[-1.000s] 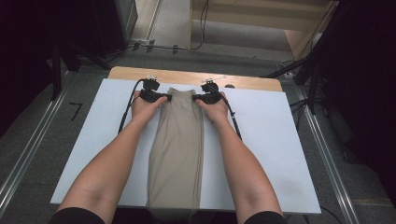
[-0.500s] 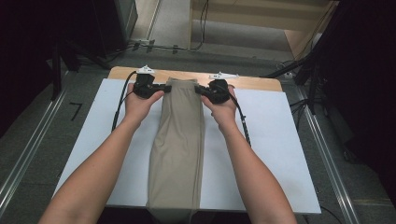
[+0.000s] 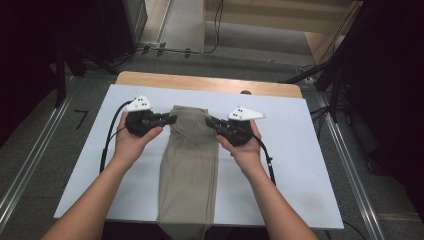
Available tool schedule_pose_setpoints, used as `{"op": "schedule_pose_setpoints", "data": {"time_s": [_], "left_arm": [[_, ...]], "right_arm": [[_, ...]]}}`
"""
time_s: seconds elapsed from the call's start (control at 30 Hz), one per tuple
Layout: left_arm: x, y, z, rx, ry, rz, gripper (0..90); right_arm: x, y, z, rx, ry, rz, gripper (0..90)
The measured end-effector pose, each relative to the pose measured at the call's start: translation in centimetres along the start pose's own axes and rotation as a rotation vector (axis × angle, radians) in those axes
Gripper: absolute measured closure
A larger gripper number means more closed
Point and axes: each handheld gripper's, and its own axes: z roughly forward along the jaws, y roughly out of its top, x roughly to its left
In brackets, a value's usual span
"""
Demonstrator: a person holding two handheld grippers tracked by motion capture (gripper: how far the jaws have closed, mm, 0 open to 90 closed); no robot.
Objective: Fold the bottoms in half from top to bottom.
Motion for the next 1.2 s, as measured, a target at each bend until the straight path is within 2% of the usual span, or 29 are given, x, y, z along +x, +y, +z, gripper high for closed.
{"op": "schedule_pose_setpoints", "data": {"time_s": [0.03,0.07,0.1,0.13,0.17,0.2,0.23,0.33,0.37,0.4,0.43,0.47,0.53,0.67,0.7,0.77,0.87,0.9,0.93,0.97,1.03,1.07,1.13,1.17,1.2], "left_arm": [[-0.9,-0.4,-0.5,-0.001,-0.009,0.018,81.3],[-2.7,-1.4,-1.4,0.000,-0.029,0.046,81.1],[-2.7,-1.4,-1.4,0.000,-0.029,0.046,81.2],[-3.6,-2.1,-1.8,0.002,-0.041,0.051,81.2],[-4.5,-2.8,-2.1,0.007,-0.052,0.047,81.2],[-5.3,-3.6,-2.5,0.020,-0.060,0.040,81.3],[-6.2,-4.4,-2.8,0.028,-0.070,0.035,81.3],[-8.6,-7.2,-3.8,0.038,-0.093,0.025,81.4],[-9.8,-8.4,-4.1,0.082,-0.105,0.024,81.4],[-9.8,-8.4,-4.1,0.082,-0.105,0.024,81.3],[-10.8,-9.3,-4.8,0.094,-0.118,0.014,81.3],[-10.8,-9.3,-4.8,0.094,-0.118,0.014,81.3],[-12.0,-10.2,-5.4,0.110,-0.138,0.011,81.3],[-13.9,-11.3,-7.0,0.149,-0.139,0.038,81.3],[-14.3,-11.6,-7.4,0.157,-0.144,0.032,81.3],[-14.9,-12.3,-8.0,0.170,-0.165,0.023,81.3],[-15.8,-13.1,-8.6,0.202,-0.196,0.024,80.6],[-15.9,-13.3,-8.6,0.211,-0.209,0.019,80.6],[-16.0,-13.5,-8.7,0.227,-0.218,0.019,78.0],[-15.9,-13.6,-8.7,0.227,-0.222,0.017,70.8],[-15.5,-13.3,-8.9,0.185,-0.198,-0.010,48.7],[-15.0,-13.0,-9.1,0.157,-0.194,-0.026,39.0],[-13.9,-12.2,-9.3,0.123,-0.159,-0.056,26.6],[-12.6,-11.4,-9.2,0.105,-0.132,-0.069,19.2],[-12.6,-11.4,-9.2,0.105,-0.132,-0.069,17.4]], "right_arm": [[0.5,-0.5,-0.7,-0.005,0.009,0.002,83.2],[1.6,-1.6,-2.0,-0.001,0.020,-0.009,83.2],[1.6,-1.6,-2.0,-0.001,0.020,-0.009,83.2],[2.2,-2.2,-2.5,0.002,0.022,-0.026,83.2],[2.9,-2.8,-3.1,0.010,0.026,-0.035,83.2],[4.2,-4.3,-4.3,0.017,0.040,-0.046,83.1],[4.2,-4.3,-4.3,0.017,0.040,-0.046,83.1],[6.3,-6.8,-5.7,0.038,0.061,-0.055,83.1],[7.7,-8.4,-6.2,0.062,0.059,-0.080,83.1],[7.7,-8.4,-6.2,0.062,0.059,-0.080,83.1],[8.9,-9.8,-6.7,0.080,0.060,-0.099,83.1],[8.9,-9.8,-6.7,0.080,0.060,-0.099,83.1],[9.9,-10.6,-7.2,0.096,0.063,-0.113,83.0],[12.3,-11.6,-8.6,0.094,0.066,-0.113,83.1],[13.0,-11.9,-8.9,0.099,0.071,-0.127,83.0],[14.0,-12.4,-9.4,0.112,0.089,-0.139,83.0],[15.4,-13.3,-10.3,0.149,0.119,-0.131,82.8],[15.4,-13.3,-10.3,0.149,0.119,-0.131,82.8],[15.6,-13.5,-10.4,0.167,0.131,-0.131,82.2],[15.6,-13.6,-10.5,0.184,0.154,-0.128,80.3],[15.4,-13.6,-10.6,0.197,0.220,-0.122,65.5],[15.3,-13.3,-10.9,0.179,0.218,-0.125,54.8],[14.6,-12.5,-11.1,0.164,0.228,-0.088,34.8],[13.5,-11.6,-11.2,0.135,0.201,-0.054,28.8],[13.5,-11.6,-11.2,0.135,0.201,-0.054,28.8]]}}
